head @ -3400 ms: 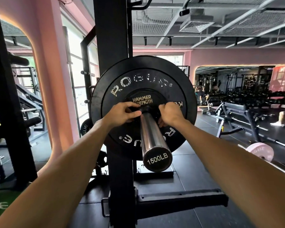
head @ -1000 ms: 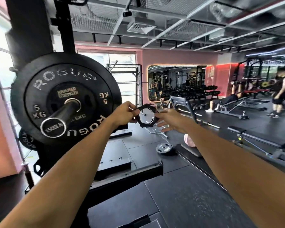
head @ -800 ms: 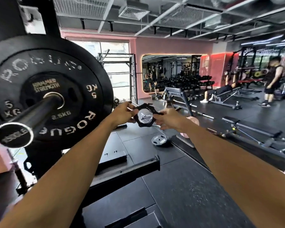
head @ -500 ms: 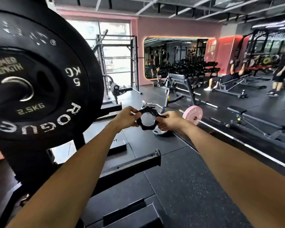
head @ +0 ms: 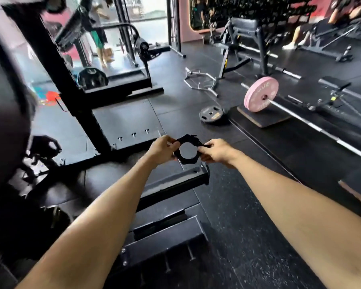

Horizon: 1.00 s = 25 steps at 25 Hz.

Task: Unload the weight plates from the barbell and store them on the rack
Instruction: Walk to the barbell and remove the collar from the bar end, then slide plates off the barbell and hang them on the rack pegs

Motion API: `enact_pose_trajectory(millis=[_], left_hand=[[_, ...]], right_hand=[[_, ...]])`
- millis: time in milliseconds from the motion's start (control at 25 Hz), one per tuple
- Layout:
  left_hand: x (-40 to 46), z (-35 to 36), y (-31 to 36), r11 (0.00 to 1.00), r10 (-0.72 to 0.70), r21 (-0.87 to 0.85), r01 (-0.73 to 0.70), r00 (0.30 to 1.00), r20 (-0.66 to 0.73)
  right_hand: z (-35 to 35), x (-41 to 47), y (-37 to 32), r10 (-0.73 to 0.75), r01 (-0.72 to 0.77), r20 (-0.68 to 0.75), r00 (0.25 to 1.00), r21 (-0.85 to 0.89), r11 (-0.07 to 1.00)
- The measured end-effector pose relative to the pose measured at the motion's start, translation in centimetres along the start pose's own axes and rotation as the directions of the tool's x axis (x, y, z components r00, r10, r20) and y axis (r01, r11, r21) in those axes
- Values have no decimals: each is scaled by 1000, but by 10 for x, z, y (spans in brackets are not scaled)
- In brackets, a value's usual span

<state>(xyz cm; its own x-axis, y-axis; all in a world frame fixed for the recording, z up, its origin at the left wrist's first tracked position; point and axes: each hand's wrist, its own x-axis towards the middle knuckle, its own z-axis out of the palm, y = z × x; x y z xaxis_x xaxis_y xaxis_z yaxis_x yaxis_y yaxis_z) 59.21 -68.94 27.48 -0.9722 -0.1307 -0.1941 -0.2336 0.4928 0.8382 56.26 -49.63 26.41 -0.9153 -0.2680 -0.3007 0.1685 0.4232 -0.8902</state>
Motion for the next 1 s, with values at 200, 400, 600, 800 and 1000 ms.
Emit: enact_pose_trajectory(millis=[200, 400, 600, 800, 1000], left_hand=[[45, 36, -60, 992, -76, 102, 74, 997, 10], [68, 60, -105, 976, -132, 179, 122, 990, 47], [83, 71, -124, 947, -172, 284, 151, 984, 48], [90, 80, -134, 947, -196, 269, 174, 979, 56], [89, 83, -137, 956, -249, 171, 239, 968, 36]], right_hand=[[21, 61, 59, 117, -113, 27, 993, -111, 987], [41, 93, 102, 205, -191, 78, 976, -160, 968], [50, 109, 120, 265, -241, 107, 958, -198, 950], [53, 114, 129, 263, -247, 58, 963, -192, 950], [55, 108, 132, 257, -251, -4, 966, -237, 939]])
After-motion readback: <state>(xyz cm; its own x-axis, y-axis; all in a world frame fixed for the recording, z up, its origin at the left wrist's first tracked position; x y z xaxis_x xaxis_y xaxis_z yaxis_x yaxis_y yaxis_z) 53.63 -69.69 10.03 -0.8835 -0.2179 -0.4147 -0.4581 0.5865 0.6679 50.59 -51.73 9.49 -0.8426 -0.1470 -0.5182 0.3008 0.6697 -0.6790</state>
